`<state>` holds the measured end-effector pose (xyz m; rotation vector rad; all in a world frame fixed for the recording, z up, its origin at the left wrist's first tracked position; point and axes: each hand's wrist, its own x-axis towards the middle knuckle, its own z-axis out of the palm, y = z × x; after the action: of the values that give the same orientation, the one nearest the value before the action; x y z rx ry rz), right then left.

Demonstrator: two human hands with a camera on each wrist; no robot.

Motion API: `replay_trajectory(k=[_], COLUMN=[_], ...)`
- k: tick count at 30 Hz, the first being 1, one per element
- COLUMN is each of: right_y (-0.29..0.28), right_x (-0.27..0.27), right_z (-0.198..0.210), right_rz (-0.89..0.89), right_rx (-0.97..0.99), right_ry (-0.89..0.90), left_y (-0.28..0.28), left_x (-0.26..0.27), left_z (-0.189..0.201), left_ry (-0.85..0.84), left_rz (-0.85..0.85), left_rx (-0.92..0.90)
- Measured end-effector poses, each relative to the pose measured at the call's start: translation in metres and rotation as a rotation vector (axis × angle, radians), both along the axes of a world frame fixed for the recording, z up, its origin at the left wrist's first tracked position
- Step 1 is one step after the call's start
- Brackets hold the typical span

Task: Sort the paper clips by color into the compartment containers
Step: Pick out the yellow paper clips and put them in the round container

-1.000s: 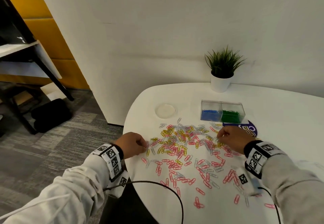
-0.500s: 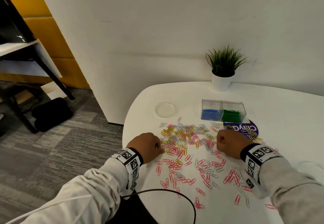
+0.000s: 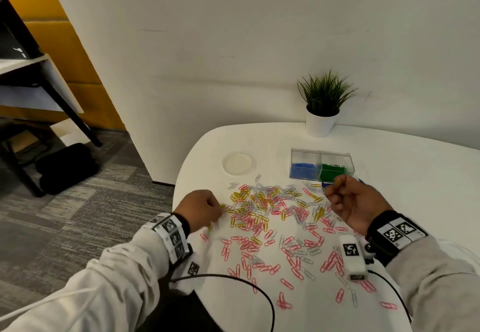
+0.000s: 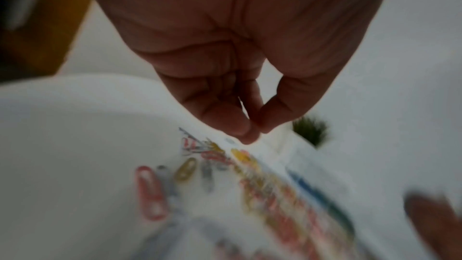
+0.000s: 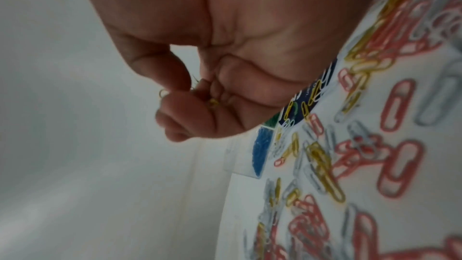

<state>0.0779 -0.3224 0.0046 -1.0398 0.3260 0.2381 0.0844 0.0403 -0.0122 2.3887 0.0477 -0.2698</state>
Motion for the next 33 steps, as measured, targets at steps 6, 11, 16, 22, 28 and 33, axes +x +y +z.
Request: replay_trajectory(k=[6,11,16,22,28,33], right_y=[0.002,0.007,0.039,0.115,0.145,0.145], right_x=[0.008,0.021,0.009,-0.018,-0.019,-0.016], right_z=[0.008,-0.004,-0.002,-0.015,-0.025,-0.031], right_rz=[-0.065,-0.038,0.445,0.924,0.961,0.99], right_rx=[0.148,-0.214,-1.295,-1.619,-1.738,-1.728], right_ry=[0.014,0.069,-0.184,-0.437,-0.523,-0.436], left_y=[0.022,0.029,0.018,0.014,0.03,0.033], left_x=[0.01,0.004,-0.001,-0.001,-0.001,0.001], left_z=[0.016,0.01,-0.005,-0.007,-0.007,0.0], left_ry=[0.225,0.324,0.069,0.13,0.127,0.067], left_rz=[0.429,0.039,-0.184,-0.212,-0.183,-0.21], left_rx=[-0.621,0.125,0.606,0.675,0.569,0.576])
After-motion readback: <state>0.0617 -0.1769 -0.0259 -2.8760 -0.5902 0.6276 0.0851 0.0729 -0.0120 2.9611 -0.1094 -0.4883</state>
